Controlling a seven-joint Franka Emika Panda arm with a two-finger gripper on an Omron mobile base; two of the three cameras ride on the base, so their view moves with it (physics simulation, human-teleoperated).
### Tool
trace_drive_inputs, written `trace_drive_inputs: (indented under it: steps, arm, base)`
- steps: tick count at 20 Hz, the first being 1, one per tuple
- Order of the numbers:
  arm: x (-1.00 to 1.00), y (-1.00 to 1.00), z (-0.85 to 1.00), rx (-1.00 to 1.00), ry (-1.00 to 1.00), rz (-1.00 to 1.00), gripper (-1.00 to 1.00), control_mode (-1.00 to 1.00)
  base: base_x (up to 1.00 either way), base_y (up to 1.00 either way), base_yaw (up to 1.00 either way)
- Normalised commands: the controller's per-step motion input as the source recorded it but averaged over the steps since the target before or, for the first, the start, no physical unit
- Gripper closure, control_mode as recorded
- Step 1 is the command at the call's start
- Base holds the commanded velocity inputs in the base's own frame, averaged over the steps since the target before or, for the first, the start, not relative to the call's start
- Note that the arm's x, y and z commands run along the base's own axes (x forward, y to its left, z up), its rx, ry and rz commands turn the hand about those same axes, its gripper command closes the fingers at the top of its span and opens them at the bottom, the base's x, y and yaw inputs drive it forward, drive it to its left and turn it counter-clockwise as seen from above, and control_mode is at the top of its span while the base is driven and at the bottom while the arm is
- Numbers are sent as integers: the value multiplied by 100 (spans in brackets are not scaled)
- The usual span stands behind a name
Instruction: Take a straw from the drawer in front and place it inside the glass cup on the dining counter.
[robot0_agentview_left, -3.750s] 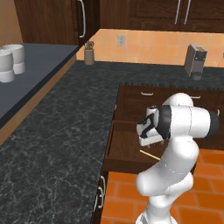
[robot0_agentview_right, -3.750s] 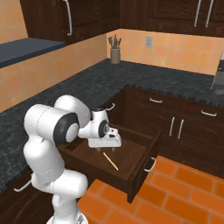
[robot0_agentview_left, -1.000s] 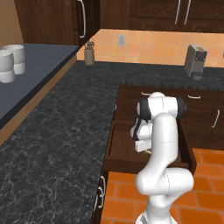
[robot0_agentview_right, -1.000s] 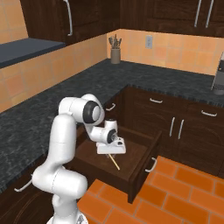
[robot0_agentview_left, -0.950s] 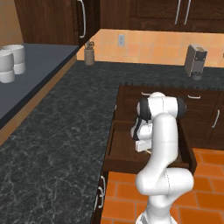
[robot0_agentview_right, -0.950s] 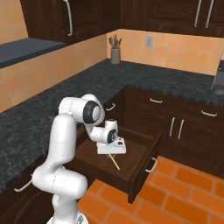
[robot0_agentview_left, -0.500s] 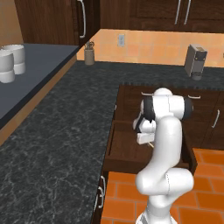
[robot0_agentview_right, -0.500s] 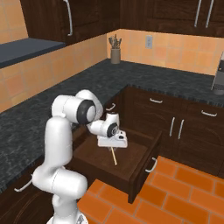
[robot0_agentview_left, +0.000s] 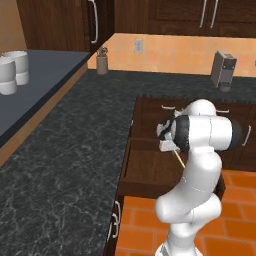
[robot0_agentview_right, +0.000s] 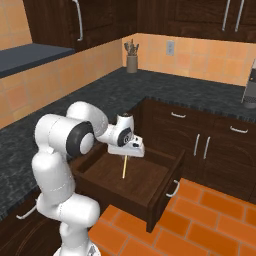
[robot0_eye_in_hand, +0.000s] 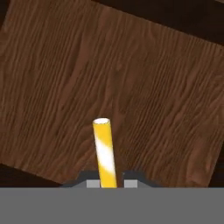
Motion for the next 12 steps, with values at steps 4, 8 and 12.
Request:
trace_drive_inputs:
  steps: [4,8,12]
  arm:
    - [-48,6,100,0,-11,-6,100,-100]
    - [-64,1,100,0,-11,-4,100,-100]
    - [-84,0,100,-3,-20,-1,100,-100]
  base:
    - [0,0,0]
    - [0,0,0]
    - [0,0,0]
